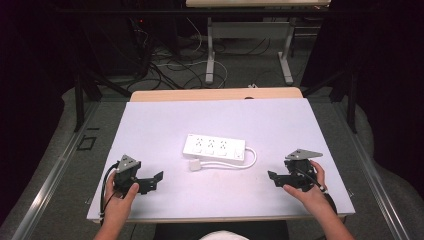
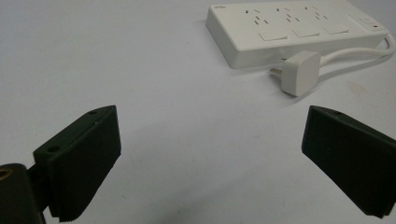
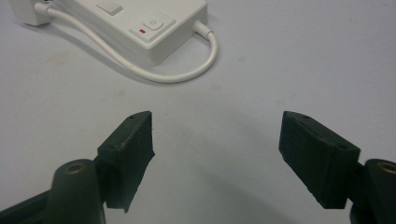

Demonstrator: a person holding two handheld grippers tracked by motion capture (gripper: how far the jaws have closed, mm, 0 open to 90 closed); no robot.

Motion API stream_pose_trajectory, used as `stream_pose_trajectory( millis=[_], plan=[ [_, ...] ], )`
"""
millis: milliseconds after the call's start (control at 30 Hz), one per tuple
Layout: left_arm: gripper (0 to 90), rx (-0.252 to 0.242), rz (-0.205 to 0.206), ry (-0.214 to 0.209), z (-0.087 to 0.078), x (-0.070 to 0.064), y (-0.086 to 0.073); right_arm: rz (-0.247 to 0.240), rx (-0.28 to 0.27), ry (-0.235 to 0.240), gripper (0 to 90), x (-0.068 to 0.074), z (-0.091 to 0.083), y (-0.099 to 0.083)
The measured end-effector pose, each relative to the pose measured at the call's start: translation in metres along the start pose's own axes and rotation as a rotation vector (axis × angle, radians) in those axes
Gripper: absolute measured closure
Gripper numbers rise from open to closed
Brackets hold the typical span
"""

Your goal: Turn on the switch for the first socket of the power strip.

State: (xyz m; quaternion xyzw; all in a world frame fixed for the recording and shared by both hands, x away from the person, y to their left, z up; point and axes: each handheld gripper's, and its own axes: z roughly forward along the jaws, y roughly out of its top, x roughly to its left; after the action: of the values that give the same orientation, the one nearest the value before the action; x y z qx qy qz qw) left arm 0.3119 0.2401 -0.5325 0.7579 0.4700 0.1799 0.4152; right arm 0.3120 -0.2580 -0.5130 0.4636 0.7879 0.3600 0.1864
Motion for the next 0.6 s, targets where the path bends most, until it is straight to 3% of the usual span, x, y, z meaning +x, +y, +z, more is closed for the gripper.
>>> stream_pose_trajectory(
  millis=[400, 600],
  plan=[
    [5.0, -0.003, -0.003, 0.0, 0.001, -0.001, 0.0, -0.072, 0.042, 0.072, 40.9, 0.012, 0.007, 0.0],
    [5.0, 0.0, -0.002, -0.001, 0.001, -0.001, -0.001, -0.112, 0.075, 0.099, 41.4, 0.02, 0.011, 0.0]
  ],
)
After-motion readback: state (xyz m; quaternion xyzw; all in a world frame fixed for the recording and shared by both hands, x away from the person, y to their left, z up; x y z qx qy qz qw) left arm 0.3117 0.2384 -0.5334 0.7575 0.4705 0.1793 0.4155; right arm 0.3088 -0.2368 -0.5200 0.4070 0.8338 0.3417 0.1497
